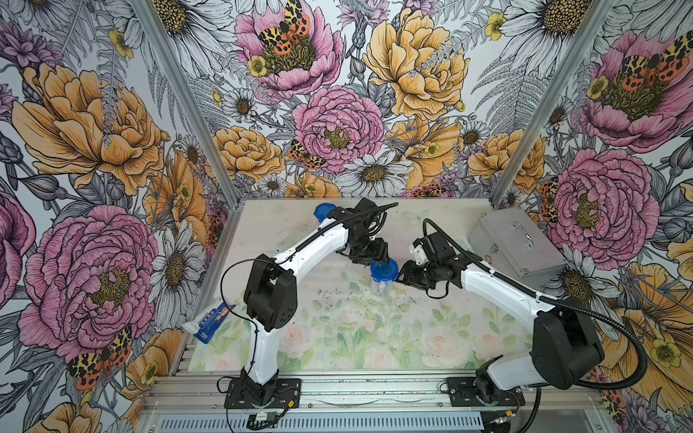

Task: Pack away toiletry kits
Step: Close the fastener on the container, then reset both arms

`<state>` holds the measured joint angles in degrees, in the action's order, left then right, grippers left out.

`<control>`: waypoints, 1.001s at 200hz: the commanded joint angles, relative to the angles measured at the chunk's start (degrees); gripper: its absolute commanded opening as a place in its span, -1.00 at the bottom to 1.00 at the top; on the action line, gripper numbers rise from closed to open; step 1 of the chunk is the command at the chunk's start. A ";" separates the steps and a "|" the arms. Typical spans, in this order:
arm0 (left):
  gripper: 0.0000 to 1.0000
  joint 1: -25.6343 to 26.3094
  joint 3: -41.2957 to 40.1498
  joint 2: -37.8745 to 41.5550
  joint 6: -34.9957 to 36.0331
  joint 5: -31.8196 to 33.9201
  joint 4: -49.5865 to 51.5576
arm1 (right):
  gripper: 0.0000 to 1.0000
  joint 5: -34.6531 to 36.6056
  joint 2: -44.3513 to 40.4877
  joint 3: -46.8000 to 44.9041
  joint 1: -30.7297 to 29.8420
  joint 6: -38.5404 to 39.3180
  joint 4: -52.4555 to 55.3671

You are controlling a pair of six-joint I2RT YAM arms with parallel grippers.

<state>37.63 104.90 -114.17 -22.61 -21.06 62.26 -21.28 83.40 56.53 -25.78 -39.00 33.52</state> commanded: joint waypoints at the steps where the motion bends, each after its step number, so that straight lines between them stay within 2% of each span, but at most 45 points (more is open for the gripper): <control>1: 0.32 -0.01 -1.53 3.11 -0.60 -2.35 -1.00 | -0.15 -0.67 0.82 2.50 0.20 0.07 -2.23; 42: 0.38 -2.06 -4.56 5.67 -0.64 -1.40 -1.03 | -0.15 -0.28 -0.44 0.59 0.43 -0.13 -2.14; 77: 0.92 -3.41 -5.65 7.43 -0.53 -0.93 -1.01 | -0.08 0.26 -2.66 -1.83 1.20 -0.04 -1.92; 94: 0.97 -3.80 -5.96 8.28 -0.51 -0.75 -1.05 | -0.04 0.44 -3.39 -2.30 1.30 0.11 -1.89; 111: 0.97 -4.13 -6.76 9.29 -0.55 -0.12 -1.05 | 0.08 1.56 -4.99 -2.55 1.35 0.37 -1.12; 127: 0.97 -4.40 -7.89 14.59 0.35 2.43 -1.00 | 0.18 4.28 -7.28 -2.13 1.34 1.81 1.91; 137: 0.97 -4.49 -8.96 17.72 1.25 5.37 -1.08 | 0.33 7.30 -9.17 -1.55 1.35 2.59 4.14; 145: 0.97 -4.58 -10.17 20.13 2.01 7.83 -1.45 | 0.59 9.73 -10.88 -1.08 1.29 3.14 5.79; 149: 0.97 -4.77 -11.10 21.53 2.41 9.04 -1.91 | 0.92 10.90 -11.87 -0.85 1.34 3.48 6.38; 152: 0.97 -4.82 -11.83 22.54 2.54 9.79 -2.49 | 0.98 11.74 -12.63 -0.82 1.30 3.73 6.69; 165: 0.97 -6.38 -17.14 27.41 1.83 11.86 -6.28 | 0.99 16.44 -15.83 -0.32 1.31 4.56 7.54; 177: 0.97 -9.55 -23.39 32.15 -0.23 11.08 -11.62 | 0.99 21.32 -18.80 -0.31 1.34 5.26 7.57; 200: 0.97 -19.03 -37.83 40.64 -5.76 3.01 -25.91 | 0.98 30.79 -23.66 -1.66 1.28 8.91 6.46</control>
<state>26.48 78.83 -78.94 -23.49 -14.57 50.96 -3.97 63.94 54.30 -24.67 -34.54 39.64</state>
